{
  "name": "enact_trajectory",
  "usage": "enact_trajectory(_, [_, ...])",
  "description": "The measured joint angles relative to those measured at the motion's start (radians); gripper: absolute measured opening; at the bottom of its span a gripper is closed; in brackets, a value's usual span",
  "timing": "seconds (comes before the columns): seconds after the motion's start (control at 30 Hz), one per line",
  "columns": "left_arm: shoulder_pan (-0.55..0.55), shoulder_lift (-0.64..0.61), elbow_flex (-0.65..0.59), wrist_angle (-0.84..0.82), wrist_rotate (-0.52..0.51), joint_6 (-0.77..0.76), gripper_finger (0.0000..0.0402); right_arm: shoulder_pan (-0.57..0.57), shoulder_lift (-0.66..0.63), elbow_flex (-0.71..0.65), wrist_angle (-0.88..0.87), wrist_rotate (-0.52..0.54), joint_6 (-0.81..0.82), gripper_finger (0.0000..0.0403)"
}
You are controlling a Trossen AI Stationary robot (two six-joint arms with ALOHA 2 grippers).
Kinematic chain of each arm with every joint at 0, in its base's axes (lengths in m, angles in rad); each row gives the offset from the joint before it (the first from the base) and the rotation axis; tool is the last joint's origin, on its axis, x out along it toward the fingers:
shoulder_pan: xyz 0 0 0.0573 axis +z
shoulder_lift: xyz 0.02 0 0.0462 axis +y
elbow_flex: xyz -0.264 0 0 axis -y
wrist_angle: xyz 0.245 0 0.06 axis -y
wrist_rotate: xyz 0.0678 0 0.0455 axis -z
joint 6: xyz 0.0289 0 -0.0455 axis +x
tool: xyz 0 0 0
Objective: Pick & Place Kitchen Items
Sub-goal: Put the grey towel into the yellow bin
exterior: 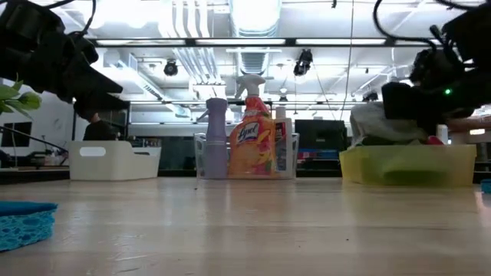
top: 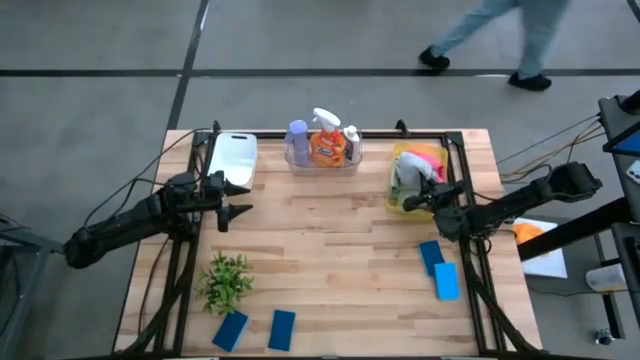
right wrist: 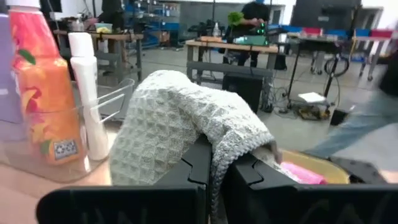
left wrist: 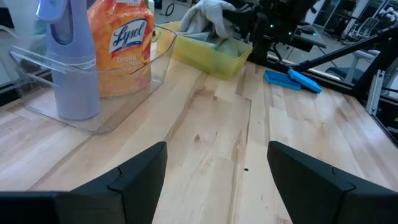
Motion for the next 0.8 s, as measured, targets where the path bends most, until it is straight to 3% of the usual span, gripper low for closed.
enact_trajectory(0.27, [0.000, -0.001, 0.000, 0.007, 0.000, 0.000, 0.0287, -0.007, 0.088, -0.001, -0.008, -0.016, 0.068, 0.0019])
enact_trajectory(0.37, [0.000, -0.001, 0.000, 0.007, 0.000, 0.000, 0.0287, -0.011, 0.102, 0.000, -0.007, -0.020, 0.098, 0.0043])
enact_trajectory(0.53, [0.000, -0.001, 0.000, 0.007, 0.000, 0.000, 0.0287, -0.020, 0.105, 0.016, -0.007, -0.038, 0.117, 0.0151])
enact_trajectory(0.7, [0.000, -0.001, 0.000, 0.007, 0.000, 0.000, 0.0287, -0.020, 0.105, 0.057, -0.008, -0.130, 0.084, 0.0272])
enact_trajectory(0.8, [0.000, -0.001, 0.000, 0.007, 0.000, 0.000, 0.0287, -0.020, 0.107, 0.106, -0.008, -0.182, 0.043, 0.0319])
